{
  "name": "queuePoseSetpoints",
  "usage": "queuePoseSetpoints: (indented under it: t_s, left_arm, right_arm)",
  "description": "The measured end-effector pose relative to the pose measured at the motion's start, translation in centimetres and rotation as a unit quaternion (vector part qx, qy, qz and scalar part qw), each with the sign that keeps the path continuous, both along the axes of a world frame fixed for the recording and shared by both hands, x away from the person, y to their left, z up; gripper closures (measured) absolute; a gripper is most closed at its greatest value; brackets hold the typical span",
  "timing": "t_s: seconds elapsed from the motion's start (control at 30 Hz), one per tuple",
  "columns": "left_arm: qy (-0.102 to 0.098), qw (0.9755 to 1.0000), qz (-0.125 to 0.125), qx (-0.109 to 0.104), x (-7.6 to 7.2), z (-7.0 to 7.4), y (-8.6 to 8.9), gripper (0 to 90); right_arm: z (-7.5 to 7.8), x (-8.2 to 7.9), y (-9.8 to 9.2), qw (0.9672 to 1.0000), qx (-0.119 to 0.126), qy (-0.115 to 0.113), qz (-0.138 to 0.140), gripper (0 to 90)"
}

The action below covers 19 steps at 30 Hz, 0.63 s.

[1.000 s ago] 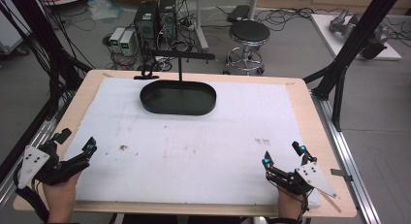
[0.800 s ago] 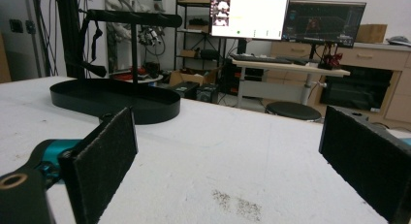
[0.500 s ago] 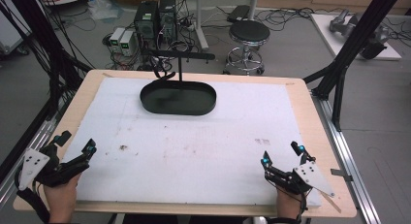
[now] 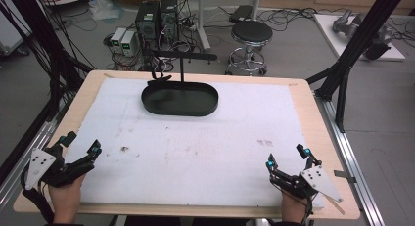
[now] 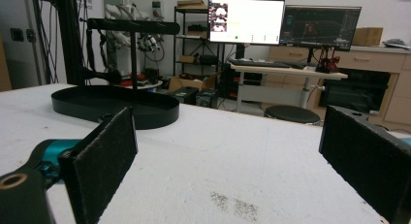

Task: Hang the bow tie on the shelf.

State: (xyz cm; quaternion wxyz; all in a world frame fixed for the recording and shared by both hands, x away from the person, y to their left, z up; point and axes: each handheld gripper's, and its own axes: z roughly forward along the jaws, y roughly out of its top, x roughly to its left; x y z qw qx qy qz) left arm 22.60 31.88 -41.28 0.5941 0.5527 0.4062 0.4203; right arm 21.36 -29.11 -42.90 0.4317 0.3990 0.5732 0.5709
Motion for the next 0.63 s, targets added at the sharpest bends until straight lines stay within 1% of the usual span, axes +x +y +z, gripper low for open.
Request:
queuePoseSetpoints:
  t_s: [0.13, 0.2, 0.43, 0.5, 0.63]
  left_arm:
    - [0.001, 1.0000, 0.004, -0.003, -0.02, -0.03, 0.24, 17.1]
    - [0.002, 1.0000, 0.005, -0.001, 0.00, -0.08, 0.35, 17.1]
    - [0.014, 0.9999, 0.003, 0.003, 0.30, -0.31, 0.22, 16.6]
    - [0.016, 0.9998, 0.005, 0.003, 0.37, -0.36, 0.12, 14.2]
    - [0.017, 0.9998, 0.005, 0.001, 0.45, -0.40, 0.10, 13.6]
  right_arm:
    - [0.04, -0.09, -0.10, 1.0000, 0.003, -0.002, -0.003, 5.6]
    - [0.02, -0.09, -0.10, 1.0000, 0.002, -0.002, -0.004, 5.6]
    - [-0.02, -0.05, -0.01, 1.0000, -0.003, 0.000, -0.004, 5.6]
    - [-0.03, -0.07, -0.08, 1.0000, -0.005, -0.003, -0.007, 5.6]
    - [-0.06, -0.12, -0.14, 0.9999, -0.005, -0.002, -0.009, 5.6]
